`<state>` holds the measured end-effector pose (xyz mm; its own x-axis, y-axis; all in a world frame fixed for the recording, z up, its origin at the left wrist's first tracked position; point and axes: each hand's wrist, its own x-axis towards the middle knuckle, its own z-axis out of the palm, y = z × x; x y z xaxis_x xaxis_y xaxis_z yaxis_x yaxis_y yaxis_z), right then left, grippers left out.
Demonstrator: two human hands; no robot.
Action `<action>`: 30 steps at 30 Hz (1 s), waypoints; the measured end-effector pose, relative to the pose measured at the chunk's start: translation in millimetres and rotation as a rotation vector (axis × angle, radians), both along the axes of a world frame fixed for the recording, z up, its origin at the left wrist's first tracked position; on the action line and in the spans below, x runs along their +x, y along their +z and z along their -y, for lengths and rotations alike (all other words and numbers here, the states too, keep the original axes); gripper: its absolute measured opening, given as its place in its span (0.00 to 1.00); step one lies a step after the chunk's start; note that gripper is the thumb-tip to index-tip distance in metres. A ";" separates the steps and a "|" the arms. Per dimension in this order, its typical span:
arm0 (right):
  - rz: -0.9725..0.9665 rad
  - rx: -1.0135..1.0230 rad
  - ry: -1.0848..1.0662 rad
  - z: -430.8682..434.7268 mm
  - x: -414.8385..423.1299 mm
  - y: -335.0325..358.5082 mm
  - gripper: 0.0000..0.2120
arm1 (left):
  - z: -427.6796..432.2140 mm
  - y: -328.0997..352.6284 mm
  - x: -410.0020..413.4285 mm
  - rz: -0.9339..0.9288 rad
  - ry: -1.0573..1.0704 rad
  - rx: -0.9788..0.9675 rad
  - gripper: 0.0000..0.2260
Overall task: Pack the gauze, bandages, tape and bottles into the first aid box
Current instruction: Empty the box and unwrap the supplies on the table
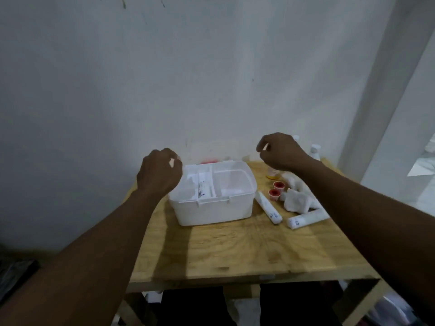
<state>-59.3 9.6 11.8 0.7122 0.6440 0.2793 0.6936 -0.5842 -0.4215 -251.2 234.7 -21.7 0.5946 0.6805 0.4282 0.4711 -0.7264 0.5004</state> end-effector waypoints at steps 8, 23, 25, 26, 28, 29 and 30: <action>0.153 -0.391 -0.122 44.0 21.9 -44.5 0.08 | 96.2 19.7 81.4 -0.258 -0.534 0.194 0.11; 0.144 -0.388 -0.045 47.4 47.4 -80.6 0.09 | 155.1 -7.9 159.9 -0.920 -0.528 0.365 0.13; 0.147 -0.373 -0.052 47.8 49.9 -83.2 0.08 | 158.4 -7.6 164.2 -0.913 -0.536 0.375 0.11; 0.145 -0.366 -0.052 48.3 50.7 -83.8 0.08 | 159.9 -8.1 166.7 -0.902 -0.549 0.384 0.10; 0.137 -0.357 -0.050 49.5 51.8 -84.3 0.10 | 163.3 -9.4 171.0 -0.885 -0.576 0.385 0.10; 0.136 -0.356 -0.049 50.1 52.1 -84.3 0.11 | 165.2 -10.0 172.2 -0.883 -0.585 0.383 0.13; 0.132 -0.356 -0.051 50.8 52.3 -83.6 0.11 | 166.2 -11.6 173.4 -0.874 -0.590 0.386 0.15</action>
